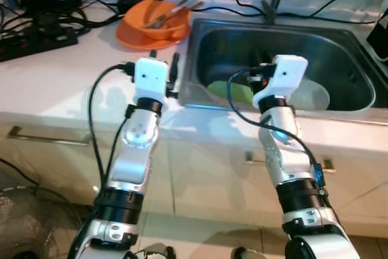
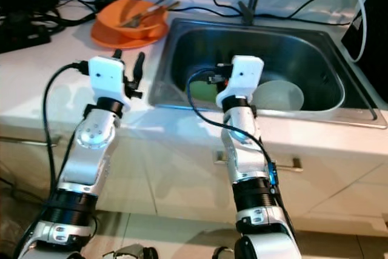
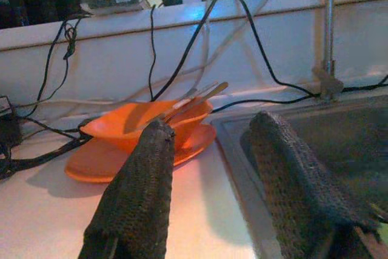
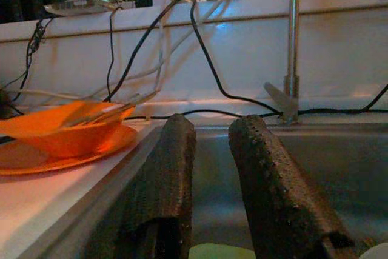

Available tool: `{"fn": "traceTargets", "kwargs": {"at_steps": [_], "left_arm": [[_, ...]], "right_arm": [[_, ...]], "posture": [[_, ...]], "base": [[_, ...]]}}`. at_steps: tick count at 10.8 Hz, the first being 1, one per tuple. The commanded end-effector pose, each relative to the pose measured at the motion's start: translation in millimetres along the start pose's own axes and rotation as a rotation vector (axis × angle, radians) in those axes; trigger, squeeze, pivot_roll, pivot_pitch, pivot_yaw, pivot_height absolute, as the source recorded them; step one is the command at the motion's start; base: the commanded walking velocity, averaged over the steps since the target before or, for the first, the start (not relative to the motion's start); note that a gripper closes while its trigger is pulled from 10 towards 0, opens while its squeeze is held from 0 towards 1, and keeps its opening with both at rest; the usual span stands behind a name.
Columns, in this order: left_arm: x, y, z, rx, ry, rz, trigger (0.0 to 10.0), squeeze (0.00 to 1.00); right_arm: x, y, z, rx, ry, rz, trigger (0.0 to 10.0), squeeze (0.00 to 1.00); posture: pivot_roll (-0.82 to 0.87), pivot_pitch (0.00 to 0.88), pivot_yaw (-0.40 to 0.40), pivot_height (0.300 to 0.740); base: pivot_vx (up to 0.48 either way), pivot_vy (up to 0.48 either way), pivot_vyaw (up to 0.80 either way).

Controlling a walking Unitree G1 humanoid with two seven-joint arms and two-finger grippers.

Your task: Kitchen organization

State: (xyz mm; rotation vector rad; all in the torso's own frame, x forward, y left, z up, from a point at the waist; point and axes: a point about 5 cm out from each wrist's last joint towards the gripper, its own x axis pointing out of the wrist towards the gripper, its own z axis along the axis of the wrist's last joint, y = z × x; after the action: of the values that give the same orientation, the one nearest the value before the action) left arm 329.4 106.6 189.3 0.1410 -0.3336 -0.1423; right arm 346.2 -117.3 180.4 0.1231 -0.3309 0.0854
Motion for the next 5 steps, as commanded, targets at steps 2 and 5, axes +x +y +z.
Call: {"fn": "traceTargets", "kwargs": {"at_steps": [2, 5], "left_arm": [[0.7, 0.4, 0.6, 0.003, -0.001, 0.005, 10.0, 0.0], [2.0, 1.6, 1.7, 0.01, 0.003, -0.001, 10.0, 0.0]], "right_arm": [[-0.9, -5.6, 0.8, 0.027, 0.009, -0.029, 10.0, 0.0], [-1.8, -7.6, -0.3, 0.022, 0.016, -0.055, 10.0, 0.0]], "posture": [[0.04, 0.044, 0.003, 0.74], [0.04, 0.056, 0.011, 0.74]], "base": [[0.0, 0.306, -0.56], [0.0, 0.305, 0.0]]}}
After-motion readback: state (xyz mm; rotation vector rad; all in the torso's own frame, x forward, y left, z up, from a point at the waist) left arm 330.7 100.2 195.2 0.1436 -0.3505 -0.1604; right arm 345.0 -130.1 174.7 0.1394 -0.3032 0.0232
